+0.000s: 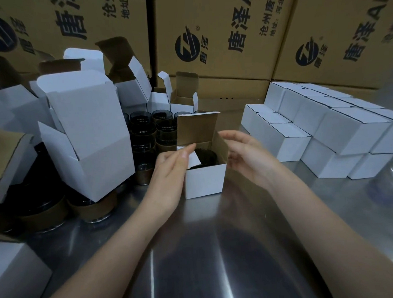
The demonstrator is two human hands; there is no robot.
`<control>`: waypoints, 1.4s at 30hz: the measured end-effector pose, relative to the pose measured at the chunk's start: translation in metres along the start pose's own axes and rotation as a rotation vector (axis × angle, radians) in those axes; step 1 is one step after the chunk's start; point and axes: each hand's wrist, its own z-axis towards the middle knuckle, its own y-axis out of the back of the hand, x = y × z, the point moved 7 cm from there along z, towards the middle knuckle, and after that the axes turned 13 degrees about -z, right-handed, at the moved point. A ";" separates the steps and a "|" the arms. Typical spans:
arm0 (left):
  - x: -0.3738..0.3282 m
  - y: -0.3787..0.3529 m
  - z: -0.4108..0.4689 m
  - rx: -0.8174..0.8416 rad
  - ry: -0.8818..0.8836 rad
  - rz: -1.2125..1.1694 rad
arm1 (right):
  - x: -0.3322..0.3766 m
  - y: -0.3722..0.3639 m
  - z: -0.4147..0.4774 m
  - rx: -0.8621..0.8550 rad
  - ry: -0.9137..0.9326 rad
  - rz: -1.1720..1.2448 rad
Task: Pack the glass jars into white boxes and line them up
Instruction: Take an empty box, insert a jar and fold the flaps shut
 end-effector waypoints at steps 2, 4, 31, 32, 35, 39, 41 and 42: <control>-0.001 0.001 0.002 -0.026 -0.006 -0.005 | 0.001 -0.001 0.000 -0.004 0.015 -0.020; -0.001 0.001 0.004 -0.030 0.027 -0.040 | 0.000 -0.001 -0.001 -0.011 0.019 -0.048; -0.005 -0.004 0.005 -0.018 -0.049 -0.352 | 0.007 -0.007 -0.002 -0.097 0.162 -0.213; -0.004 -0.004 0.005 -0.017 -0.051 -0.354 | 0.009 -0.008 -0.003 -0.085 0.183 -0.228; -0.003 -0.003 0.006 -0.020 -0.046 -0.340 | 0.013 -0.010 -0.003 -0.057 0.228 -0.241; -0.003 -0.003 0.007 -0.011 -0.035 -0.305 | 0.014 -0.009 -0.002 -0.072 0.211 -0.314; -0.003 -0.003 0.007 -0.012 -0.027 -0.297 | 0.014 -0.009 -0.002 -0.070 0.205 -0.335; -0.003 -0.003 0.007 -0.015 -0.024 -0.299 | 0.014 -0.009 -0.002 -0.064 0.202 -0.344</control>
